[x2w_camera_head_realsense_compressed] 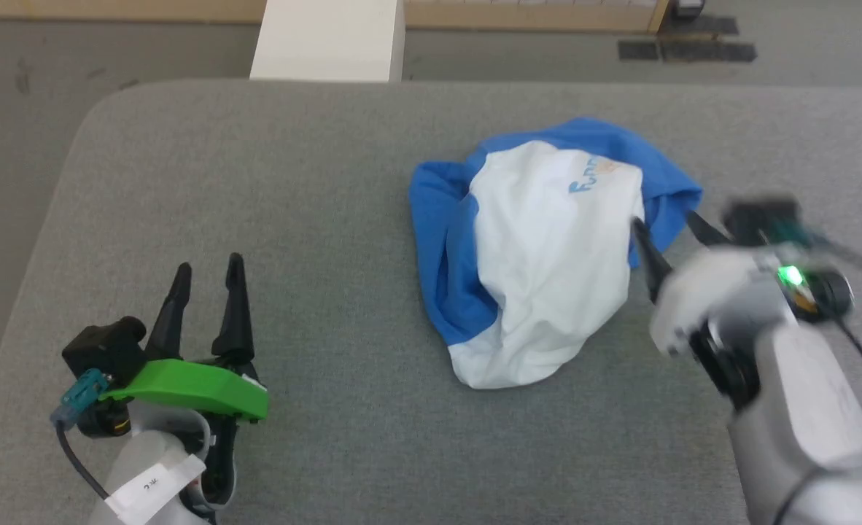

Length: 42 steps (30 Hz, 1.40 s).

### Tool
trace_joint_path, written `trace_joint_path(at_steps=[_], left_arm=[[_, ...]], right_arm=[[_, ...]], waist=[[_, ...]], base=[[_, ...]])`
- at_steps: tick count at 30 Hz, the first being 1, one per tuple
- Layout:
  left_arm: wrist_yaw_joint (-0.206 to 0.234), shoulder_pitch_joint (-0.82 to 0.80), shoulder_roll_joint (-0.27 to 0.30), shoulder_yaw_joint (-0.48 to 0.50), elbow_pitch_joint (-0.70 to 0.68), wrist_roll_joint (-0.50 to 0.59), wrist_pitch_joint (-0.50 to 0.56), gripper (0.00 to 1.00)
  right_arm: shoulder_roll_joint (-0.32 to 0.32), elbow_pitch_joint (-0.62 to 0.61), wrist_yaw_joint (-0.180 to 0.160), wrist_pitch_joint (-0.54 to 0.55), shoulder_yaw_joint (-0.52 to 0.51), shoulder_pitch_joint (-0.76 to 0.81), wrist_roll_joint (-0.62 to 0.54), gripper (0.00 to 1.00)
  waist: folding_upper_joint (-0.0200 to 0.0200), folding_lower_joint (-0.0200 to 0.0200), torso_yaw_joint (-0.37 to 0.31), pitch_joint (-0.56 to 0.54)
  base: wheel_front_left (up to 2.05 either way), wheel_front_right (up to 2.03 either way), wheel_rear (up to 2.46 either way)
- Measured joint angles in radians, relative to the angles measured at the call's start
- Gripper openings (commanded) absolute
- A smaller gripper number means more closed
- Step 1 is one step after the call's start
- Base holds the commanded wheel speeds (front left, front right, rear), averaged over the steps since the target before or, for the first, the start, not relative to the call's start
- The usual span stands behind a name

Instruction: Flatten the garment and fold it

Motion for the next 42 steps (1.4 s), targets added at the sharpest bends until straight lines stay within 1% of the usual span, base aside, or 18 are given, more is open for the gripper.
trace_joint_path(at_steps=[3, 6, 8, 10, 11, 12, 14, 17, 19, 22, 25, 27, 30, 32, 33, 35, 38, 42], left_arm=[[-0.018, -0.01, -0.019, 0.006, 0.007, 0.009, 0.0, 1.0], [-0.034, -0.025, -0.032, 0.01, 0.021, 0.014, 0.0, 1.0], [-0.042, -0.029, -0.039, 0.017, 0.03, 0.018, 0.0, 1.0], [-0.047, -0.03, -0.045, 0.027, 0.037, 0.022, 0.0, 1.0], [-0.051, -0.03, -0.047, 0.032, 0.04, 0.024, 0.0, 1.0], [-0.051, -0.031, -0.049, 0.038, 0.044, 0.025, 0.0, 1.0], [-0.055, -0.031, -0.053, 0.047, 0.051, 0.031, 0.0, 1.0], [-0.06, -0.029, -0.056, 0.058, 0.058, 0.036, 0.0, 1.0], [-0.063, -0.027, -0.059, 0.063, 0.062, 0.038, 0.0, 1.0], [-0.064, -0.024, -0.065, 0.066, 0.067, 0.039, 0.0, 1.0], [-0.067, -0.021, -0.069, 0.061, 0.072, 0.04, 0.0, 1.0], [-0.067, -0.02, -0.071, 0.052, 0.078, 0.04, 0.0, 1.0], [-0.068, -0.02, -0.073, 0.041, 0.083, 0.04, 0.0, 1.0], [-0.073, -0.02, -0.074, 0.038, 0.089, 0.039, 0.001, 1.0], [-0.073, -0.02, -0.074, 0.037, 0.091, 0.039, 0.001, 1.0], [-0.073, -0.02, -0.074, 0.037, 0.096, 0.038, 0.001, 1.0], [-0.073, -0.02, -0.073, 0.033, 0.105, 0.037, 0.001, 1.0], [-0.073, -0.02, -0.074, 0.036, 0.105, 0.032, 0.001, 1.0]], right_arm=[[0.001, 0.044, 0.0, 0.202, 0.046, -0.119, -0.03, 1.0], [0.0, 0.087, 0.0, 0.361, 0.072, -0.172, -0.072, 1.0], [0.0, 0.103, 0.0, 0.434, 0.089, -0.184, -0.073, 1.0], [0.0, 0.106, 0.0, 0.475, 0.109, -0.186, -0.071, 1.0], [0.002, 0.103, 0.0, 0.476, 0.112, -0.186, -0.067, 0.36], [0.001, 0.096, 0.0, 0.472, 0.121, -0.186, -0.062, 0.0], [0.001, 0.078, 0.0, 0.449, 0.134, -0.185, -0.053, 0.0], [-0.007, 0.032, 0.0, 0.449, 0.181, -0.166, -0.031, 0.0], [-0.019, -0.041, 0.0, 0.462, 0.221, -0.12, 0.001, 0.0], [-0.051, -0.185, 0.0, 0.539, 0.296, -0.002, 0.075, 0.0], [-0.086, -0.337, 0.0, 0.655, 0.344, 0.162, 0.147, 0.0], [-0.098, -0.415, 0.0, 0.741, 0.365, 0.276, 0.193, 0.0], [-0.088, -0.463, 0.0, 0.823, 0.394, 0.39, 0.245, 0.0], [-0.069, -0.468, 0.0, 0.843, 0.4, 0.431, 0.264, 0.0], [-0.059, -0.474, 0.0, 0.832, 0.397, 0.438, 0.26, 0.16], [-0.048, -0.495, 0.0, 0.791, 0.378, 0.433, 0.256, 1.0], [-0.03, -0.54, 0.0, 0.704, 0.303, 0.411, 0.253, 1.0], [-0.008, -0.589, 0.0, 0.552, 0.122, 0.345, 0.224, 1.0]], waist=[[0.0, 0.0, 0.014, 0.036], [0.0, 0.0, 0.037, 0.061], [0.0, 0.0, 0.055, 0.072], [0.0, 0.0, 0.071, 0.082], [0.0, 0.0, 0.079, 0.086], [0.0, 0.0, 0.086, 0.09], [0.0, 0.0001, 0.094, 0.092], [0.0, 0.0001, 0.092, 0.084], [0.0, 0.0002, 0.086, 0.074], [0.0, 0.0002, 0.069, 0.054], [0.0, 0.0001, 0.046, 0.029], [0.0, 0.0001, 0.027, 0.016], [0.0, 0.0, 0.006, 0.004], [0.0, 0.0, -0.003, -0.002], [0.0, 0.0001, -0.007, -0.004], [0.0, 0.0, -0.011, -0.008], [0.0, 0.0, -0.012, -0.018], [0.0, 0.0001, -0.005, -0.027]], base=[[0.0, 0.0, 0.0], [0.0, 0.0, 0.0], [0.0, 0.0, 0.0], [0.0, 0.0, 0.0], [0.0, 0.0, 0.0], [0.0, 0.0, 0.0], [0.0, 0.0, 0.0], [0.0, 0.0, 0.0], [0.0, 0.0, 0.0], [0.0, 0.0, 0.0], [0.0, 0.0, 0.0], [0.0, 0.0, 0.0], [0.0, 0.0, 0.0], [0.0, 0.0, 0.0], [0.0, 0.0, 0.0], [0.0, 0.0, 0.0], [0.0, 0.0, 0.0], [0.0, 0.0, 0.0]])
